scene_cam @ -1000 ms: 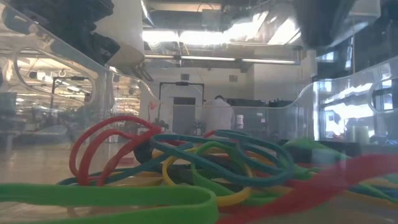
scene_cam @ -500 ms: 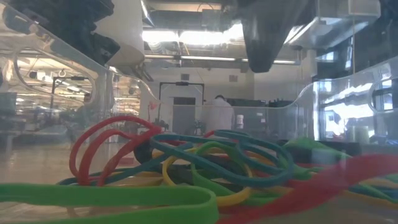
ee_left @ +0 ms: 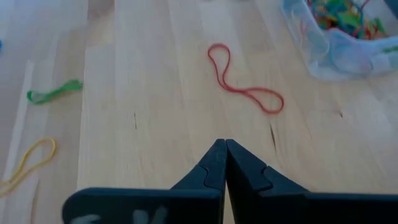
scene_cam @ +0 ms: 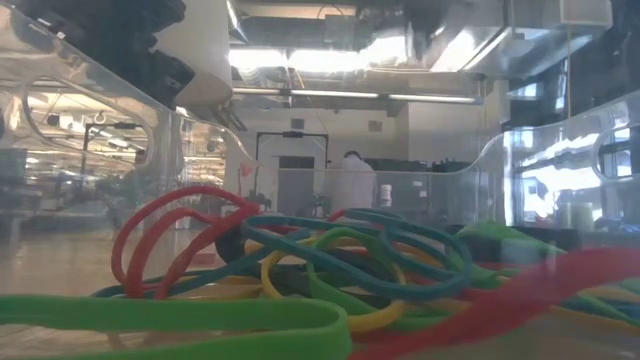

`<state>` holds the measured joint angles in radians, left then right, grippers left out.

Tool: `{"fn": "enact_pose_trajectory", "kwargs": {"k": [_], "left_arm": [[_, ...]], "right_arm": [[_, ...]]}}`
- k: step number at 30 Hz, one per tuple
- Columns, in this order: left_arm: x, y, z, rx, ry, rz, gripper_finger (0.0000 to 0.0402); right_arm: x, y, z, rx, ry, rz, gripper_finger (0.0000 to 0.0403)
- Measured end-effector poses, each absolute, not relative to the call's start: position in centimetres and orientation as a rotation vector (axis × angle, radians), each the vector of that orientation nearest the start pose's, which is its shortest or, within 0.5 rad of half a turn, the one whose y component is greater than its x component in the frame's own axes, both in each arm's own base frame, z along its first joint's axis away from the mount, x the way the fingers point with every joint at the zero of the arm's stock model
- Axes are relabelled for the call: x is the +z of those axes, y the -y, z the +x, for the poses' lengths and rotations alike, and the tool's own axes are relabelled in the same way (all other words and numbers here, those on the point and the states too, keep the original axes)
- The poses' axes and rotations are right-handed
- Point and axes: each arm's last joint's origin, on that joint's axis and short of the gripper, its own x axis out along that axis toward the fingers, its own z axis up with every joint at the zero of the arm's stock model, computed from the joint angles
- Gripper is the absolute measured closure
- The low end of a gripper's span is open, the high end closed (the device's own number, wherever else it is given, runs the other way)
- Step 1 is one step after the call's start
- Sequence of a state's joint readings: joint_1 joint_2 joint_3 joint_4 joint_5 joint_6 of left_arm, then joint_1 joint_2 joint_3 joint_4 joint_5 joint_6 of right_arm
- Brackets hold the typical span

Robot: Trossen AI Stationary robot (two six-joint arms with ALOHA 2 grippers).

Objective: Pick and place rubber bands into bin
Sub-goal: Put the black rubber band into the transparent bin

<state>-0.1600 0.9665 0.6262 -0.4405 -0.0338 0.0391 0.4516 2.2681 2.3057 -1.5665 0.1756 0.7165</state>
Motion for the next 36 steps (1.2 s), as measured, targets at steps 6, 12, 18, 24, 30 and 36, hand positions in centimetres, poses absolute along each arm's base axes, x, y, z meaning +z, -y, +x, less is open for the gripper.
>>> {"fn": "enact_pose_trajectory", "kwargs": {"k": [6, 12, 18, 24, 30, 36], "left_arm": [[23.4, 3.0, 19.3, -0.126, -0.685, 0.107, 0.0398], [23.9, 2.8, 19.7, -0.054, -0.62, 0.124, 0.0399], [23.9, 2.7, 19.7, -0.009, -0.613, 0.138, 0.0399], [23.9, 2.7, 19.7, -0.007, -0.62, 0.139, 0.0398], [23.9, 2.6, 19.7, 0.037, -0.618, 0.148, 0.0399], [23.9, 2.4, 19.7, 0.109, -0.613, 0.116, 0.0399]], "right_arm": [[28.7, -15.5, 36.3, -0.35, -1.404, 0.033, 0.0403], [26.3, -11.9, 32.2, -0.262, -1.203, 0.154, 0.0403], [24.7, -7.8, 26.4, -0.296, -1.102, 0.253, 0.0402], [23.9, -3.8, 21.6, -0.391, -1.09, 0.314, 0.0376], [21.9, -0.9, 19.9, -0.476, -1.169, 0.368, 0.0318], [19.9, 2.2, 19.4, -0.716, -1.16, 0.579, 0.0235]]}}
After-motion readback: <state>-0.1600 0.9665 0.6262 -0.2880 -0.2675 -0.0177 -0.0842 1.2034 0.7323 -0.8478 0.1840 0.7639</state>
